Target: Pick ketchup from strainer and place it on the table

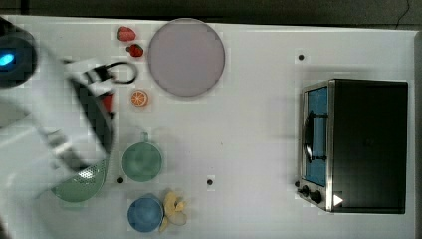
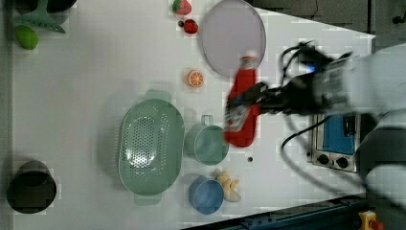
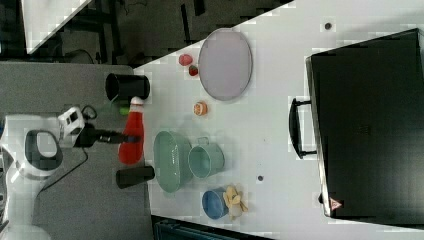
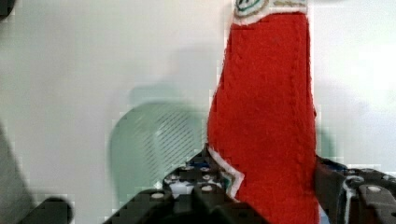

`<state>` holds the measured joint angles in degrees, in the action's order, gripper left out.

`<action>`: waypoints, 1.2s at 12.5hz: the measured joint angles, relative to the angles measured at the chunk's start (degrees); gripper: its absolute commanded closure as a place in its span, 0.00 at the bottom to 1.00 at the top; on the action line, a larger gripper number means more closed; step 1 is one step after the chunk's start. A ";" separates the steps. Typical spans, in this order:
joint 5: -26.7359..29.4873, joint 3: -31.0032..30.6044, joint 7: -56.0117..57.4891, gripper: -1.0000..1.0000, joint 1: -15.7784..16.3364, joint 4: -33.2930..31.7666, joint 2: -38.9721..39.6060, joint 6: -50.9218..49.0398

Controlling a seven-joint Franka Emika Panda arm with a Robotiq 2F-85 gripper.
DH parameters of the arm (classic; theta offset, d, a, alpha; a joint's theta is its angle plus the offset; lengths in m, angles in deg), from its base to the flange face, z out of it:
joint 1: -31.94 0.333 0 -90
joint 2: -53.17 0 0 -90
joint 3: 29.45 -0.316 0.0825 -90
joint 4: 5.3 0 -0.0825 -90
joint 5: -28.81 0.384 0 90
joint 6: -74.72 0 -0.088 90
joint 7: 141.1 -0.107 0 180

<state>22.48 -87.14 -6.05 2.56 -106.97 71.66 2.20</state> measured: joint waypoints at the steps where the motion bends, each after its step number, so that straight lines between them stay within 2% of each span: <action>1: -0.85 1.12 1.34 0.43 -2.04 -0.11 -0.41 -2.11; 3: -5.14 2.63 5.27 0.43 -5.99 -0.28 -1.12 -5.01; 5: -6.73 3.02 10.40 0.43 -9.51 -0.06 -1.22 -6.35; 9: -7.46 5.76 19.10 0.43 -13.23 -1.62 -2.18 -5.99; 11: -7.30 6.49 22.11 0.43 -15.11 -4.98 -2.22 -1.66; 13: -7.13 7.19 23.69 0.43 -16.87 -10.69 -2.18 7.15; 15: -6.42 10.16 23.69 0.43 -16.42 -16.73 -2.34 13.07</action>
<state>16.06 -76.99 17.64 -13.86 -123.70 69.32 15.27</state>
